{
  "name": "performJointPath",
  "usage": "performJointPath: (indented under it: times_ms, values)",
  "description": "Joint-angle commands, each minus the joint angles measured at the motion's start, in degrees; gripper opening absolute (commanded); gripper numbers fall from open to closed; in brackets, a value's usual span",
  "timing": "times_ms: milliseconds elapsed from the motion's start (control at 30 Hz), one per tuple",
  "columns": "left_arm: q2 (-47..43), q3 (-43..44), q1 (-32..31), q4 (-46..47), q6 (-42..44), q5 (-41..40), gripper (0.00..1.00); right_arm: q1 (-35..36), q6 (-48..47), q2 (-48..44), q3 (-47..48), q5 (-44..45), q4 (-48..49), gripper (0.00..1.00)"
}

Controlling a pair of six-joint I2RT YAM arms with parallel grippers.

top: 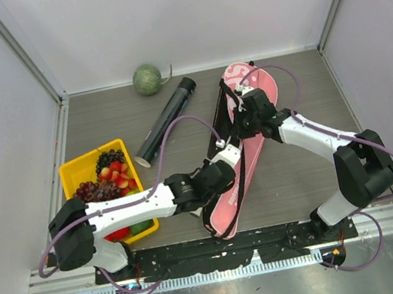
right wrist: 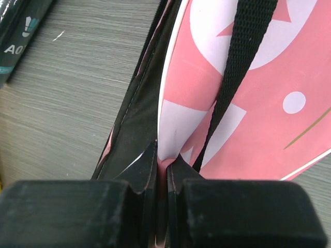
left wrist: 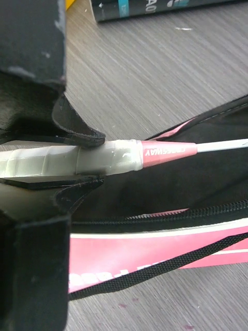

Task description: Pack up the badminton gear

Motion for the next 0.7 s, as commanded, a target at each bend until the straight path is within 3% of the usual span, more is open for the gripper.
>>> performJointPath:
  times_ms: [0,233,267,367,433,667]
  values:
    - [2.82,2.72,-0.25,4.94,-7.53,-2.36,0.0,1.18,5.17,-1.18,-1.17,-4.21,8.06,0.05]
    - [7.4,3.95,-0.25,9.79,-13.95,-3.43,0.0,1.26,6.05,-1.0,-1.53,-5.71,9.91,0.06]
    - [7.31,4.21,-0.25,9.88,-14.65,-2.73,0.05,1.18,6.48,-0.92,-1.45,-5.71,9.91,0.05]
    - [4.95,4.92,-0.08,6.46,-14.84,-1.84,0.34,1.26,6.75,-0.56,-0.92,-6.58,9.92,0.06]
    - [1.27,4.22,0.53,4.44,-14.84,-1.32,0.44,1.26,6.14,-0.39,-0.74,-6.76,9.83,0.05]
    - [-12.36,0.0,4.49,-2.85,-15.1,8.16,0.5,0.56,6.22,-1.0,-1.18,-6.15,9.74,0.06]
